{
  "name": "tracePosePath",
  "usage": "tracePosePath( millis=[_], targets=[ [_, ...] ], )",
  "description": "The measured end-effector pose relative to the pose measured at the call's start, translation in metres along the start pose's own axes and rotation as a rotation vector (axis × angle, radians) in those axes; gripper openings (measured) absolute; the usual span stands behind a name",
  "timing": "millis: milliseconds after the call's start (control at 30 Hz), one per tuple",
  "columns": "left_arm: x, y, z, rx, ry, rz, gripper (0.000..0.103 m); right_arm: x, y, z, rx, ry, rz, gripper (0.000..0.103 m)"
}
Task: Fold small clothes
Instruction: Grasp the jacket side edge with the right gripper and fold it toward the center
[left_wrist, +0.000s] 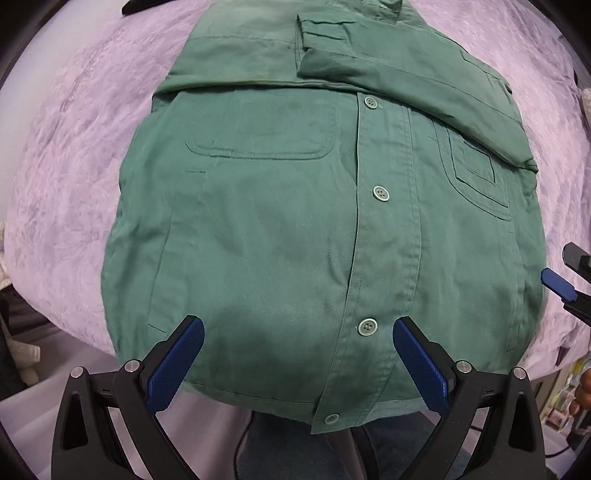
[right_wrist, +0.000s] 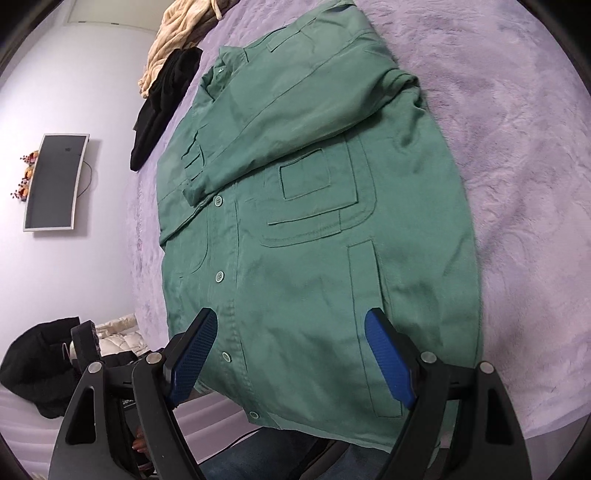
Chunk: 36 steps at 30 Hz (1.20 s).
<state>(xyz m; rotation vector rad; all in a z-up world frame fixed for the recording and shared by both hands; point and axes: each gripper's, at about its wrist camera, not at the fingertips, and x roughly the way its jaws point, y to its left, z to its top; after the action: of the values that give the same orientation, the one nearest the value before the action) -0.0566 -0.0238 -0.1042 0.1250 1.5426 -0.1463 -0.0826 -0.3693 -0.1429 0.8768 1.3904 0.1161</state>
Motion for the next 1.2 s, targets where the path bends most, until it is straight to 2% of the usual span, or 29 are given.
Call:
tracePosePath(
  millis=[133,200,333,433,500,600,700,800,967,1033,1100,1167,1200],
  targets=[
    [-0.005,0.015,0.001,0.004,-0.022,-0.02,0.102,-0.01,-0.021,-0.014,0.057,-0.048,-0.049,0.085],
    [-0.002,0.03,0.003,0.005,-0.026,-0.033,0.102,-0.02,-0.035,-0.023,0.1,-0.099,-0.091,0.085],
    [0.006,0.075,0.011,0.025,-0.043,-0.031,0.102,-0.038,-0.064,-0.046,0.192,-0.194,-0.161,0.085],
    [0.012,0.113,0.016,0.006,-0.068,-0.004,0.102,-0.042,-0.088,-0.065,0.265,-0.223,-0.186,0.085],
    [0.02,0.141,0.019,-0.023,-0.071,-0.007,0.102,-0.036,-0.104,-0.079,0.317,-0.218,-0.159,0.085],
    [0.033,0.174,0.017,-0.057,-0.051,-0.031,0.102,-0.013,-0.12,-0.098,0.381,-0.176,-0.07,0.085],
    [0.045,0.192,0.01,-0.068,-0.022,-0.108,0.102,0.01,-0.121,-0.117,0.403,-0.131,0.025,0.085],
    [0.056,0.201,0.001,-0.059,0.005,-0.172,0.102,0.021,-0.112,-0.131,0.366,-0.129,0.019,0.085],
    [0.054,0.207,-0.019,0.01,0.013,-0.233,0.102,0.019,-0.091,-0.139,0.306,-0.104,0.252,0.085],
    [0.053,0.198,-0.032,0.036,0.019,-0.245,0.102,0.02,-0.084,-0.141,0.288,-0.09,0.303,0.085],
    [0.056,0.189,-0.048,0.052,0.033,-0.257,0.102,0.023,-0.084,-0.143,0.282,-0.084,0.254,0.085],
    [0.058,0.183,-0.06,0.061,0.041,-0.257,0.102,0.031,-0.089,-0.144,0.287,-0.078,0.138,0.085],
    [0.059,0.183,-0.063,0.067,0.039,-0.255,0.102,0.036,-0.093,-0.145,0.302,-0.07,0.107,0.085]
  ],
)
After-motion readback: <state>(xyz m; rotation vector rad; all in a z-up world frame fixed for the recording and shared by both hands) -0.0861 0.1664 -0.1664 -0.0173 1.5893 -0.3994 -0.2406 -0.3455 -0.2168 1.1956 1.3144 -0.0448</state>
